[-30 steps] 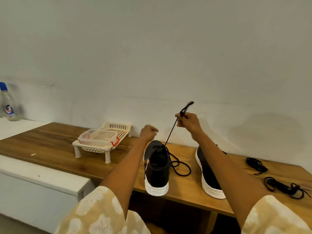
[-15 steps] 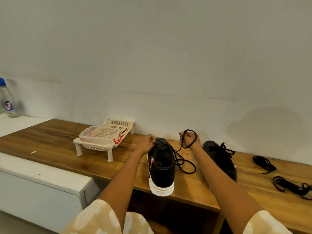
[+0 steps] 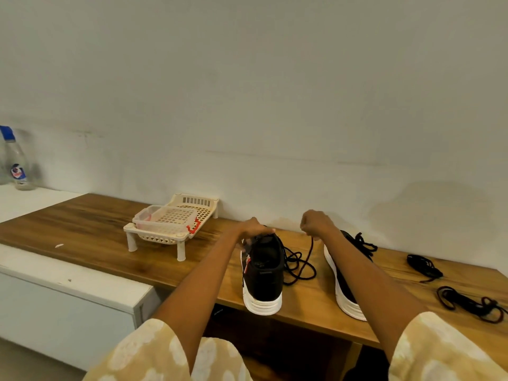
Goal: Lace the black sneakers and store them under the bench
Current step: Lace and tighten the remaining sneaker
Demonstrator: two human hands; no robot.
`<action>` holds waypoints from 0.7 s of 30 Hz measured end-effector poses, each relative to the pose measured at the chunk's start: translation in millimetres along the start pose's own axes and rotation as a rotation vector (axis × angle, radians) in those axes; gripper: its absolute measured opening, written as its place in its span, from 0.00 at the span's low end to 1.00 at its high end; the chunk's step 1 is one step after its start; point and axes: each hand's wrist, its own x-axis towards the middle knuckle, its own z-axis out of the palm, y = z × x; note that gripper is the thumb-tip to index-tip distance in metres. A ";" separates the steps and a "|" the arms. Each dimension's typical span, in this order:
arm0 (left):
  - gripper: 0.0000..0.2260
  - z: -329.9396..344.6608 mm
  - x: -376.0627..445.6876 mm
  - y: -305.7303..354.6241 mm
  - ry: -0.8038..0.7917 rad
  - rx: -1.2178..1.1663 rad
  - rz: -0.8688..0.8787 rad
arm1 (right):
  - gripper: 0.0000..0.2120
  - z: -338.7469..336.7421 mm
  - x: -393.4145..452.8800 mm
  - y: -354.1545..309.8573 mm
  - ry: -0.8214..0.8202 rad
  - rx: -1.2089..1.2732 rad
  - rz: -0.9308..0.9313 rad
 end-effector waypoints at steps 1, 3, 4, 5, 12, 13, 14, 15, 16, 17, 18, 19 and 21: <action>0.12 -0.6 -0.2 2.0 0.001 -0.016 -0.023 | 0.08 2.1 -0.4 -3.2 -0.035 0.099 -0.021; 0.04 -1.4 -1.5 3.4 0.048 -0.061 -0.036 | 0.11 11.2 -7.6 -10.4 -0.113 0.271 -0.061; 0.06 -0.9 -1.4 2.3 0.057 -0.068 -0.029 | 0.12 18.6 -10.4 -14.0 -0.137 0.319 -0.068; 0.04 -0.5 -2.8 1.4 0.051 -0.055 -0.020 | 0.12 26.8 -12.8 -17.3 -0.154 0.335 -0.064; 0.10 3.0 0.7 -8.6 0.051 -0.103 -0.021 | 0.08 62.7 -12.9 -13.8 0.016 0.382 -0.049; 0.11 1.5 -0.7 -7.5 0.044 -0.111 -0.040 | 0.09 59.2 -11.4 -11.1 0.033 0.402 -0.030; 0.11 0.6 -1.6 -6.9 0.025 -0.120 -0.063 | 0.09 55.2 -9.8 -6.8 0.056 0.429 -0.005; 0.12 -0.6 -3.6 -5.7 -0.004 -0.114 -0.092 | 0.09 50.1 -8.6 -1.9 0.091 0.451 0.021; 0.14 -1.3 -3.5 -5.7 -0.040 -0.091 -0.115 | 0.09 45.3 -7.2 3.5 0.133 0.467 0.040; 0.17 -1.2 -5.8 -5.0 -0.075 -0.055 -0.137 | 0.09 40.9 -7.2 8.5 0.171 0.478 0.055; 0.19 -0.6 -7.3 -4.6 -0.094 -0.032 -0.155 | 0.09 37.5 -7.2 12.8 0.199 0.488 0.057; 0.18 1.0 -9.2 -4.0 -0.086 -0.035 -0.175 | 0.09 35.3 -8.3 15.6 0.209 0.495 0.054; 0.16 3.0 -9.2 -4.0 0.006 -0.085 -0.180 | 0.09 33.6 -11.5 17.3 0.189 0.494 0.045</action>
